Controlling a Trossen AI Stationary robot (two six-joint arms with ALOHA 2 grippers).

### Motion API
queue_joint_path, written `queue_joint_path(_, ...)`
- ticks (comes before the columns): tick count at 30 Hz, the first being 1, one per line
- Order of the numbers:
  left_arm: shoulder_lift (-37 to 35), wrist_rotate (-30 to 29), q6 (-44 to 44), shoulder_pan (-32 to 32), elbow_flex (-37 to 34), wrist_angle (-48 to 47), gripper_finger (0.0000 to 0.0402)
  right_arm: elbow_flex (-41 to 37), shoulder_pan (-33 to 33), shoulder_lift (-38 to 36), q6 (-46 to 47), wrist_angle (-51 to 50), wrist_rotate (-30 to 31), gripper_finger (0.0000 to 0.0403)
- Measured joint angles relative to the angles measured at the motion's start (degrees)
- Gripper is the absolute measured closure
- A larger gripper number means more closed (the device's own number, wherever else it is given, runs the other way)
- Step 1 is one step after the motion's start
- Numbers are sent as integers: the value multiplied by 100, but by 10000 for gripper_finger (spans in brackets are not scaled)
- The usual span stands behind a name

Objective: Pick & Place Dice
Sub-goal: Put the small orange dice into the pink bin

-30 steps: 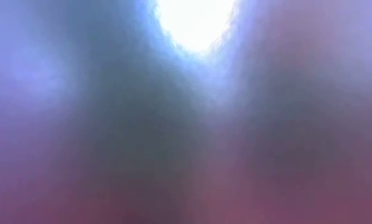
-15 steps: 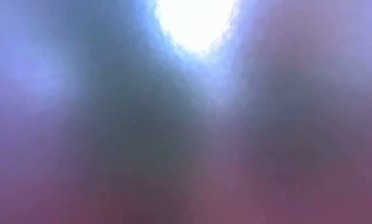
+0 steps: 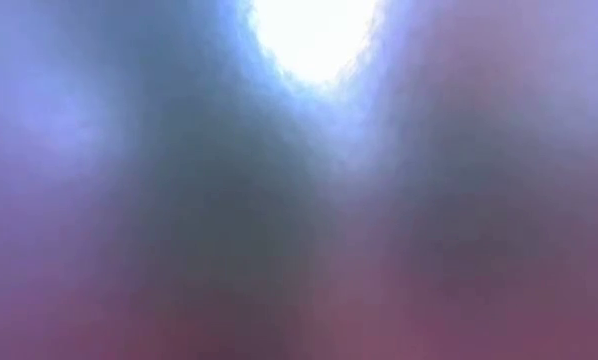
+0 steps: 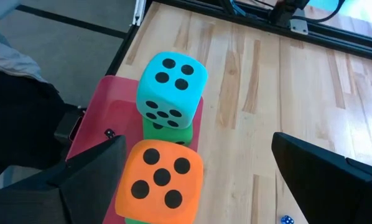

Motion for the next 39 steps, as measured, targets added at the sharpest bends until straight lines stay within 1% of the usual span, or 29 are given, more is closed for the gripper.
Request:
queue_joint_path(6, 532, 12, 57, -21, -4, 177, 357, 0, 0, 0, 0, 0, 0, 3)
queue_joint_path(12, 1010, 694, 493, -28, -9, 838, 357, 2, 0, 0, 0, -2, 0, 3)
queue_joint_path(16, 1281, 918, 619, -32, -9, 1178, 357, 2, 0, 0, -2, -2, 1, 3)
queue_joint_path(26, 1686, 993, 865, -136, -9, 1604, 357, 2, 0, 0, -2, -7, 2, 3)
queue_joint_path(28, 1710, 1048, 1031, -192, -9, 1692, 357, 0, 0, 0, -2, -4, 0, 3)
queue_joint_path(39, 1854, 1082, 1197, -464, -7, 2087, 357, 0, 0, 0, -22, -4, 2, 3)
